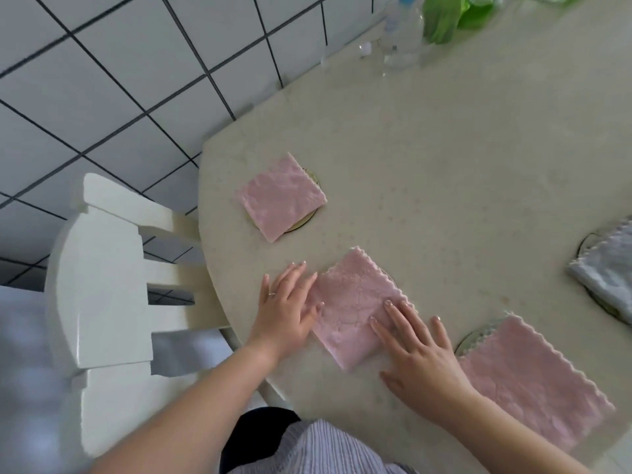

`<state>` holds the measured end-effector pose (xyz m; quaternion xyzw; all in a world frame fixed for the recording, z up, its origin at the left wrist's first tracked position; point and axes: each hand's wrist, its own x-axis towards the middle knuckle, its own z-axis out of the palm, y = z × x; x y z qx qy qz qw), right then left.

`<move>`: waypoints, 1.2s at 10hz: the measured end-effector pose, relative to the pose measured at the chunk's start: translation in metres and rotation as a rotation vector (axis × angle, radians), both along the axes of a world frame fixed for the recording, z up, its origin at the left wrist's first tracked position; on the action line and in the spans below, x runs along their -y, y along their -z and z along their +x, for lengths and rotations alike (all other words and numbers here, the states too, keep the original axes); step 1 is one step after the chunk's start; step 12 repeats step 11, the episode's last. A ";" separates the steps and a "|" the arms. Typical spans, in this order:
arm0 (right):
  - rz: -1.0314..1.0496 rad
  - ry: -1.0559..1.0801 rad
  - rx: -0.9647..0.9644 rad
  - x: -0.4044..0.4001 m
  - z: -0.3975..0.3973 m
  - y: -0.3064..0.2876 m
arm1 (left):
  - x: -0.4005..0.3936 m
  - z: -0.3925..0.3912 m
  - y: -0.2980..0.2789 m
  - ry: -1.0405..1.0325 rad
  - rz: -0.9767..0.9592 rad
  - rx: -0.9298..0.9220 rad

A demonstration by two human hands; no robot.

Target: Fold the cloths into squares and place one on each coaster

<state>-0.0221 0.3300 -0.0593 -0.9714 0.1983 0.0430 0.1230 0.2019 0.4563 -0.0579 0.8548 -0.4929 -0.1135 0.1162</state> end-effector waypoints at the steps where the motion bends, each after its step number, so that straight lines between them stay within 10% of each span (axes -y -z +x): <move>1: -0.036 0.040 -0.028 -0.004 0.011 -0.013 | 0.034 0.047 -0.002 -0.112 -0.108 -0.047; 3: -0.086 0.128 0.058 0.011 0.082 -0.036 | 0.118 0.127 -0.015 -0.277 -0.356 -0.179; 6: -0.187 0.025 -0.032 0.047 0.174 -0.029 | 0.135 0.144 0.020 -0.201 0.122 -0.007; 12: -0.073 0.112 -0.025 0.045 0.078 -0.053 | 0.132 0.130 -0.014 -0.282 0.078 -0.275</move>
